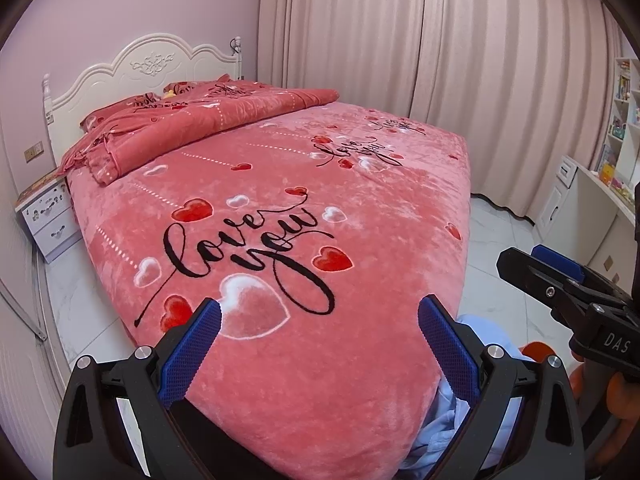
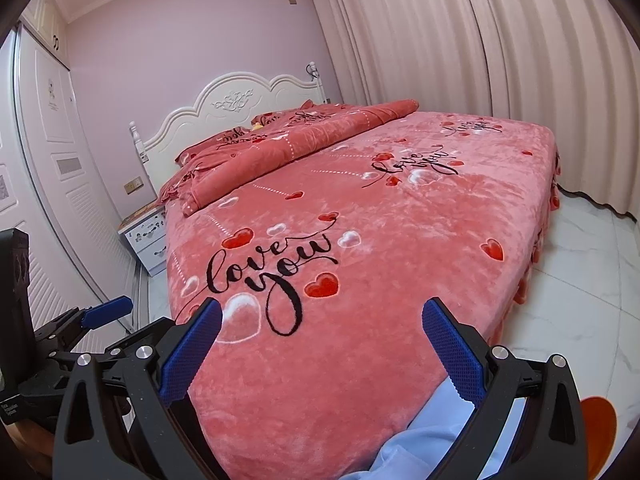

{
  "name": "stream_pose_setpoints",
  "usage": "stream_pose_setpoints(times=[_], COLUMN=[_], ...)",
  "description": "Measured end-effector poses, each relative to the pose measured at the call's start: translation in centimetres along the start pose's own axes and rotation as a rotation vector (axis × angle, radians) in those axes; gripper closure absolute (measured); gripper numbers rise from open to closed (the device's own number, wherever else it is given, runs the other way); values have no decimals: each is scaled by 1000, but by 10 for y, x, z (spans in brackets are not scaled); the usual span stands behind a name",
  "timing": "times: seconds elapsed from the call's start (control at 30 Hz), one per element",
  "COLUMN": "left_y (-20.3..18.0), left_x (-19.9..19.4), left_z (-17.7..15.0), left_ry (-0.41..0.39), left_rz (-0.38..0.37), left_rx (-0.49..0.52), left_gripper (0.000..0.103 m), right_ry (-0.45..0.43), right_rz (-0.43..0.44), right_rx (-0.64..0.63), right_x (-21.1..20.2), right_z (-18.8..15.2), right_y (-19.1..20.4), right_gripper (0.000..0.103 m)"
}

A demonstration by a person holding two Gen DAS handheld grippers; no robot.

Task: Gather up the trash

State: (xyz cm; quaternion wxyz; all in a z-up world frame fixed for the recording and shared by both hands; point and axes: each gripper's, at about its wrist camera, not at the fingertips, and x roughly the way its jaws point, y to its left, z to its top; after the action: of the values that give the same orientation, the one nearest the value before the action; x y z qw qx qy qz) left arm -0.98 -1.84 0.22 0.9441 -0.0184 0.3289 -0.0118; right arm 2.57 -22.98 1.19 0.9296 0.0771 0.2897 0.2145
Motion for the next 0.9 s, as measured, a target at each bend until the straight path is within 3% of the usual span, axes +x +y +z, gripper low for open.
stream_pose_setpoints(times=[0.9], left_y=[0], left_x=[6], left_z=[-3], left_ry=[28], left_rz=[-11], left_rx=[18], left_gripper=[6], right_ry=[15], right_rz=[6], right_rx=[16], right_x=[6], right_z=[-10], right_y=[0], right_gripper=[5])
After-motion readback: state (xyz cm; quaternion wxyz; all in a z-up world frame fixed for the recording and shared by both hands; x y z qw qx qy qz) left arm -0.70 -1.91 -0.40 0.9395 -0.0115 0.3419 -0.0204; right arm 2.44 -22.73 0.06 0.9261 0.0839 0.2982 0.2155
